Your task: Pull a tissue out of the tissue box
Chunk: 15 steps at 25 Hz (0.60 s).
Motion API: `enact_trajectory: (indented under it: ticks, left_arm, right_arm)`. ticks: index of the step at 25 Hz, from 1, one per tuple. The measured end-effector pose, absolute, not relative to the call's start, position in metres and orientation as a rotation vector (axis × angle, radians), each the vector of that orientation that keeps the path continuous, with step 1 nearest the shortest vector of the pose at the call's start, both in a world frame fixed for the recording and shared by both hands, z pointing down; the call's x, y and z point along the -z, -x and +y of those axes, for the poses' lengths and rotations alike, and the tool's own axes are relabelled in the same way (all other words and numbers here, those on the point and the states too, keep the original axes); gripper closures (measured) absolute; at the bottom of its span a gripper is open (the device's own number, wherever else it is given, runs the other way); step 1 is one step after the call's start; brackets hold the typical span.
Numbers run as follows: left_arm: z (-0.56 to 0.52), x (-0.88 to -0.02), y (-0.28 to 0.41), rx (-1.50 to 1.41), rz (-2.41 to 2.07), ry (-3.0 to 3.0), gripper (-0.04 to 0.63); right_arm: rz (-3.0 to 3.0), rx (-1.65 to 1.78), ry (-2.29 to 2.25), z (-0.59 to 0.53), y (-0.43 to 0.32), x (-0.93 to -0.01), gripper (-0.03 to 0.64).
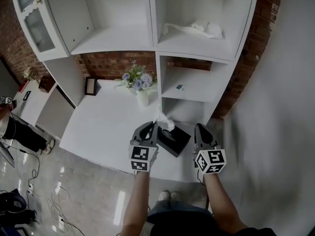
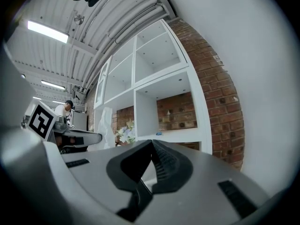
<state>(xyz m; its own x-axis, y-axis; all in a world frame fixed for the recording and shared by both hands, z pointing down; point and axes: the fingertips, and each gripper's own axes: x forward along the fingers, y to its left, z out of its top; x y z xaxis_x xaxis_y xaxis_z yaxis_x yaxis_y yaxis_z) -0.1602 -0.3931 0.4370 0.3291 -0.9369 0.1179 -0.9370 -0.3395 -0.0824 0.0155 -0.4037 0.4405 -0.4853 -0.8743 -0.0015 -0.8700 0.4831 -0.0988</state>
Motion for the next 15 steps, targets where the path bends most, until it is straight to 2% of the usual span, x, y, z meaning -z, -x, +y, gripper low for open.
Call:
enact_trajectory:
  ticks: [8, 15]
  left_arm:
    - [-0.381, -0.459, 0.19, -0.167, -1.881, -2.423, 0.584]
    - [-0.381, -0.462, 0.189, -0.182, -1.869, -2.425, 0.584]
  right_arm:
    - [2.666, 0.135, 1.567, -0.399, -0.019, -0.444, 0.618]
    - [2.707, 0.126, 1.562, -0.397, -0.015, -0.448, 0.618]
